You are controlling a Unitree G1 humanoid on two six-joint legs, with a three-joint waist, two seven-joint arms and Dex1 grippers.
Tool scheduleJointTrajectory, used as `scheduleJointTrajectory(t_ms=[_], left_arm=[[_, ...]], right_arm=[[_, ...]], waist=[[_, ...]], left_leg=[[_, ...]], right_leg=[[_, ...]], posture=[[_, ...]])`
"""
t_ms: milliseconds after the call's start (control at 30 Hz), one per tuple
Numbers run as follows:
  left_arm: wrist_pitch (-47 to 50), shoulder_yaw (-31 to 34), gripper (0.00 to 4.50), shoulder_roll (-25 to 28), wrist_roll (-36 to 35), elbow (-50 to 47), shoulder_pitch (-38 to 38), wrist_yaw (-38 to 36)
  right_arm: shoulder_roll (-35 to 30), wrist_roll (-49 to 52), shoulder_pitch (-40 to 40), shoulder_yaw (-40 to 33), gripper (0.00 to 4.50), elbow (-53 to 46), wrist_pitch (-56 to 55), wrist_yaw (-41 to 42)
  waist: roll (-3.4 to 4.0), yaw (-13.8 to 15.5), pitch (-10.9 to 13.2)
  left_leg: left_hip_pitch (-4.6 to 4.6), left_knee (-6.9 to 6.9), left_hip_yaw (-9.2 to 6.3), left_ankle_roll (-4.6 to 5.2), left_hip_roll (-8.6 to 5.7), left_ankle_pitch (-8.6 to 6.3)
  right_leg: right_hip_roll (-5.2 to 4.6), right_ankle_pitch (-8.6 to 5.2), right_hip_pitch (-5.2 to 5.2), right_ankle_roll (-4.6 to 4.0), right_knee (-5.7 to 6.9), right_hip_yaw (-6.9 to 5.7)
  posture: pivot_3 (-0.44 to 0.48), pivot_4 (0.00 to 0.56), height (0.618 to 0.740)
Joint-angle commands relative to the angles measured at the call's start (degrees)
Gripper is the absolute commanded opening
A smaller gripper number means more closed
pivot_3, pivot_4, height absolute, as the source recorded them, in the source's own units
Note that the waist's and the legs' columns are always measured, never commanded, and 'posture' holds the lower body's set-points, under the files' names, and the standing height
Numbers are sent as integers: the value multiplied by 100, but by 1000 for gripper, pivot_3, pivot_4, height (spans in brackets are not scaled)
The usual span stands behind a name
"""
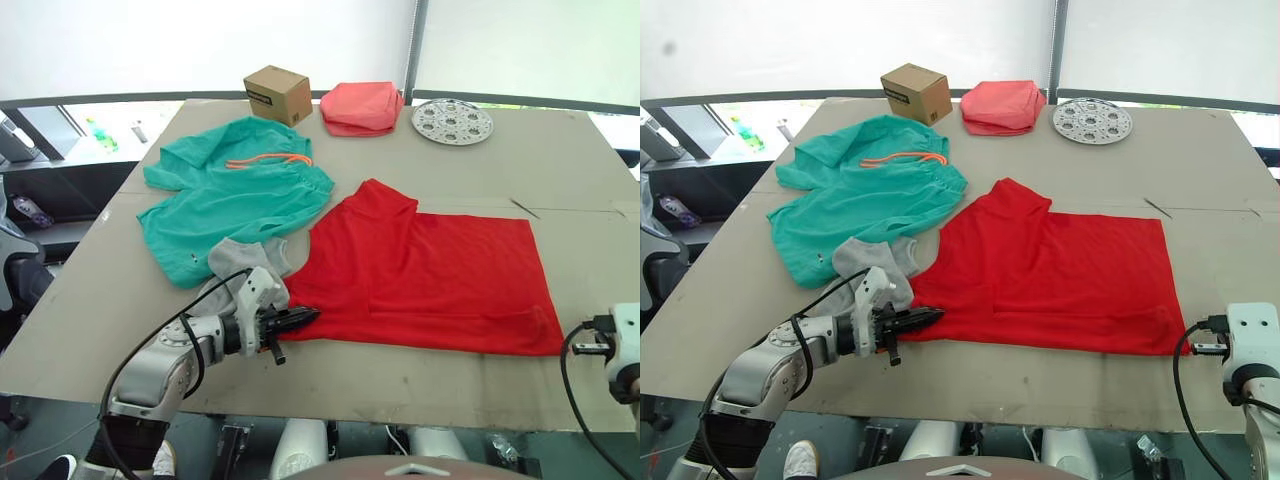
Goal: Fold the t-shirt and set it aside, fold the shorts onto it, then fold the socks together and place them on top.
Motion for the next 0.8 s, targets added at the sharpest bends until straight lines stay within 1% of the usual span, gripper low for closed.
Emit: scheduleJointTrajectory(t_ms=[33,67,133,233,300,333,367,433,533,633,700,733,767,800], left_arm=[[69,40,30,62,220,188,86,214],[75,35,30,45,213,161,89,233],[72,35,30,0,204,112,101,278],[41,17,30,-45,221,40,138,332],[31,24,30,-61,221,9,164,367],[13,33,30,-63,227,14,182,387],[2,46,30,-68,233,24,196,413],[-27,66,30,-62,243,48,242,441],[-56,78,30,-53,233,40,333,458],[-106,217,30,-107,88,9,432,445],[-175,504,30,-239,-208,-53,413,389],[-196,617,0,-290,-335,-84,396,366],[-32,850,0,-391,-628,-113,314,456],[173,1066,0,-440,-944,-172,216,508]], right_arm=[[-96,1118,4,87,0,-918,-60,1117],[-75,1285,21,202,0,-995,22,1249],[-122,1235,28,498,0,-955,29,1302],[-225,770,-67,988,0,-559,119,1008],[-282,591,-58,1114,0,-418,98,921],[-355,361,-11,1129,0,-286,119,771],[-410,177,32,1099,0,-178,138,638],[-470,-115,124,809,0,12,236,327],[-469,-156,180,561,0,23,164,293],[-252,226,-2,378,0,-222,-149,491],[-71,739,-176,272,0,-547,-41,724],[-44,830,-238,261,580,-639,-16,771],[-23,980,-360,294,737,-742,37,834],[-38,1080,-502,367,1175,-824,117,863]], waist=[[-3,0,1],[-7,0,-1],[-13,4,-2],[-19,7,0],[-22,12,3],[-21,13,3],[-20,12,0],[-29,20,-5],[-44,36,-14],[-38,23,-11],[-24,-13,-1],[-13,-41,10],[-10,-65,18],[-17,-89,28]], left_leg=[[0,0,0,0,0,0],[1,0,0,1,0,0],[1,0,-1,1,4,0],[-3,3,-1,1,1,-1],[-4,5,0,1,0,-1],[-5,5,-1,1,0,-1],[-4,4,-1,1,0,-1],[-4,3,-2,0,1,-1],[-6,3,-3,0,1,-1],[-6,2,-3,-1,2,-2],[-5,-5,-3,-1,4,-2],[-5,-5,-3,-1,4,-2],[-5,-6,-3,-1,4,-2],[-8,-6,-3,-1,4,-2]], right_leg=[[2,-1,0,3,-1,0],[3,-11,2,20,-2,1],[6,-12,2,22,-2,0],[1,-12,2,22,-9,1],[-2,-11,2,19,-11,1],[-3,1,1,0,-11,1],[-3,1,1,-1,-12,1],[-3,0,1,-1,-13,1],[-3,0,1,-1,-15,-1],[-5,-1,0,1,-17,0],[-5,-5,-2,9,-17,0],[-4,-8,-2,13,-17,0],[-4,-11,-3,20,-17,0],[-4,-11,-7,21,-16,0]], posture=[[0,150,740],[0,150,740],[0,150,740],[0,150,740],[0,150,740],[0,150,740],[0,150,740],[0,150,740],[0,150,740],[0,150,740],[0,150,740],[0,150,740],[0,150,740],[0,150,740]])
